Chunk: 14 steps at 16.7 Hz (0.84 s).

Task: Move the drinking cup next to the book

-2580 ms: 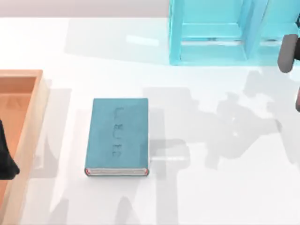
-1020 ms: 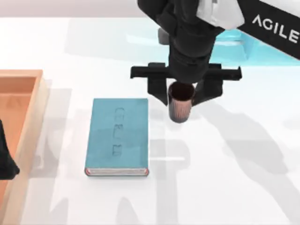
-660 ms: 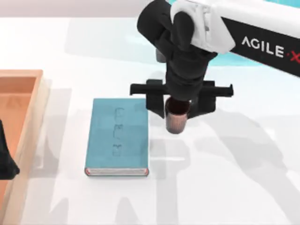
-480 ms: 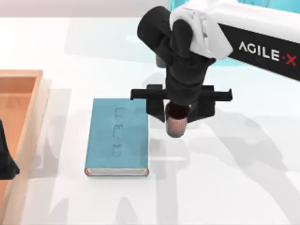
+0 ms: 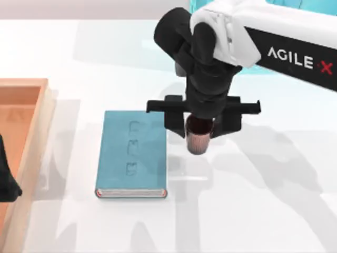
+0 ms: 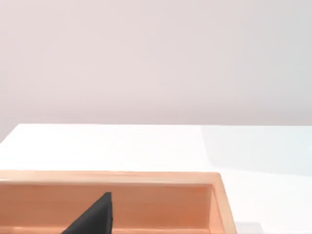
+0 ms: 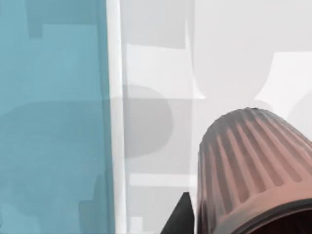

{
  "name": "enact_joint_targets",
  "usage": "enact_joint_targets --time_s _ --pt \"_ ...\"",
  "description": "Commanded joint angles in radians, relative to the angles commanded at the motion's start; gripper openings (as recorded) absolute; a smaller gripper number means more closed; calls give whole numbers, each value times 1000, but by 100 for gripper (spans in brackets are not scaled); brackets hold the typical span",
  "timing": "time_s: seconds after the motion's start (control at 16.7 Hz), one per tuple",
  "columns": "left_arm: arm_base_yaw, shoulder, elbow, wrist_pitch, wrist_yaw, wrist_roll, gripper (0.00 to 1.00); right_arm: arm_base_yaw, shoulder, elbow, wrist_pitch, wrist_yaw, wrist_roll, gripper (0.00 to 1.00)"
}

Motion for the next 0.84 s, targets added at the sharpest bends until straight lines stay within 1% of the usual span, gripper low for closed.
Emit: enact_joint_targets --time_s 0.48,0.54,0.84 --pt "0 0 0 0 0 0 100 0 0 0 0 0 0 98" --pt "0 0 0 0 0 0 100 0 0 0 0 0 0 100" --pt "0 0 0 0 0 0 100 0 0 0 0 0 0 100"
